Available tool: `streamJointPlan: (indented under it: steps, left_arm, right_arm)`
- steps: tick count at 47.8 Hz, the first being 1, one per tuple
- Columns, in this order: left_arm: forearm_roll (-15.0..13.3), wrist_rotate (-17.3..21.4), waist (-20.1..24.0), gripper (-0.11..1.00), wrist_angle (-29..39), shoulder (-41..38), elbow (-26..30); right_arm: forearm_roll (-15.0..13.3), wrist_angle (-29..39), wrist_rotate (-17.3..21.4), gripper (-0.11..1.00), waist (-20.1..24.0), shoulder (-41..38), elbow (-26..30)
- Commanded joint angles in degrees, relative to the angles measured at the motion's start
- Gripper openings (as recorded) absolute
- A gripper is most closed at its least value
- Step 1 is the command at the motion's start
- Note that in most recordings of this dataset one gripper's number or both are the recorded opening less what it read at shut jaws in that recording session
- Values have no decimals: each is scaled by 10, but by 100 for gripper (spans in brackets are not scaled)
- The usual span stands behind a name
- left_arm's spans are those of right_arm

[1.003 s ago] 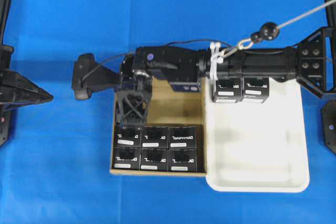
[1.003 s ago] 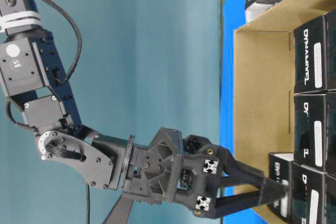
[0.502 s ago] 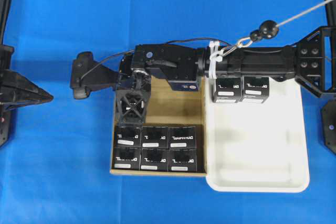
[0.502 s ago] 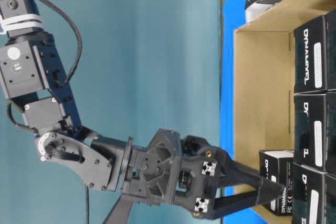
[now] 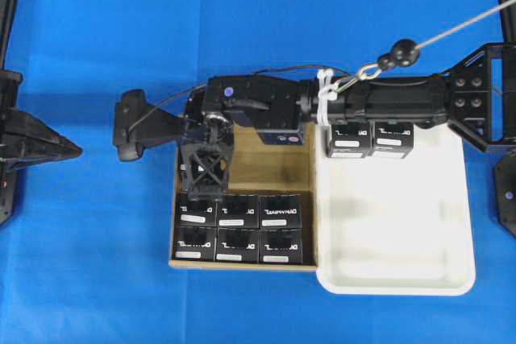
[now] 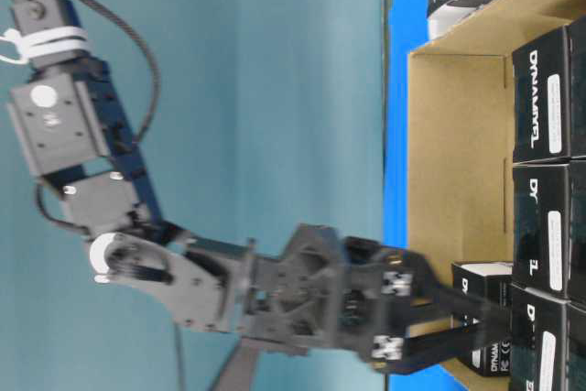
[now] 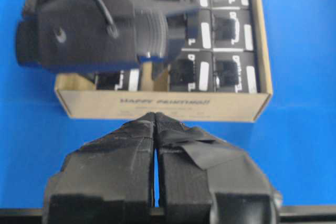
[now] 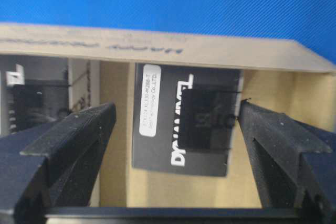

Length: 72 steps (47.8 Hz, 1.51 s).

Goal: Pick the box from inside the cardboard box.
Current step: 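Lift the black box out and carry it right over the white tray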

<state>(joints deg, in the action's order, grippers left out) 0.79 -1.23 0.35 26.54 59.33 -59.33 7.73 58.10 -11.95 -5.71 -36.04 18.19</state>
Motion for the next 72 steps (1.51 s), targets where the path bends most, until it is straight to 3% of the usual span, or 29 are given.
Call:
streamJointPlan:
  steps: [1, 17, 24, 29, 44, 58, 72]
  left_arm:
    - [2, -1, 1, -3, -3, -3, 7]
    - [2, -1, 1, -3, -4, -4, 6]
    - [2, -2, 1, -3, -5, -4, 7]
    - [2, -1, 1, -3, -5, -4, 7]
    - [2, 1, 1, -2, -3, 8, 9]
    - [2, 0, 1, -2, -3, 14, 5]
    - [2, 0, 1, -3, -3, 16, 5]
  right_arm:
    - [0, -17, -2, 97, 6, -10, -4]
    - [0, -42, -1, 94, 7, -13, -14]
    - [0, -36, 0, 77, 8, 1, -6]
    - [0, -17, 1, 63, 4, 23, 4]
    - [4, 94, 17, 63, -3, 121, -16]
    - [16, 123, 57, 63, 0, 288, -145]
    - [17, 78, 105, 63, 14, 428, -362]
